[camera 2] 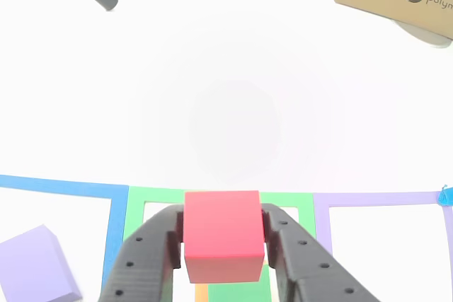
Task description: Tower of hanoi
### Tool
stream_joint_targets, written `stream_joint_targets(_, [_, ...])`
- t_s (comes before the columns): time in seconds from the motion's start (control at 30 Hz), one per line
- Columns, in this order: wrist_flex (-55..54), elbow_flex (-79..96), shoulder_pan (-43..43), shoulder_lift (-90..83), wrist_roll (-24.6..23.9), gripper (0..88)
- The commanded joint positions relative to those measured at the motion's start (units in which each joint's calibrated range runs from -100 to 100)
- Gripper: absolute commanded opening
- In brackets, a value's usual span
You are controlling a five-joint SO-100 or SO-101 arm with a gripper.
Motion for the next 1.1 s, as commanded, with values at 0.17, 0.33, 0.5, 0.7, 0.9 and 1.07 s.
stream_joint_targets(0.17, [55.89, -43.43, -6.25, -5.45, 0.00, 3.8])
stream_joint_targets(0.33, [71.12, -59.16, -9.79, -4.48, 0.00, 3.6])
stream_joint_targets(0.5, [79.38, -68.16, -12.86, -3.35, 0.00, 3.5])
stream_joint_targets(0.7, [78.89, -64.61, -15.45, -4.24, 0.00, 3.5])
stream_joint_targets(0.9, [63.59, -46.07, -17.75, -7.55, 0.00, 3.6])
stream_joint_targets(1.07, [45.45, -28.70, -19.19, -8.27, 0.00, 3.7])
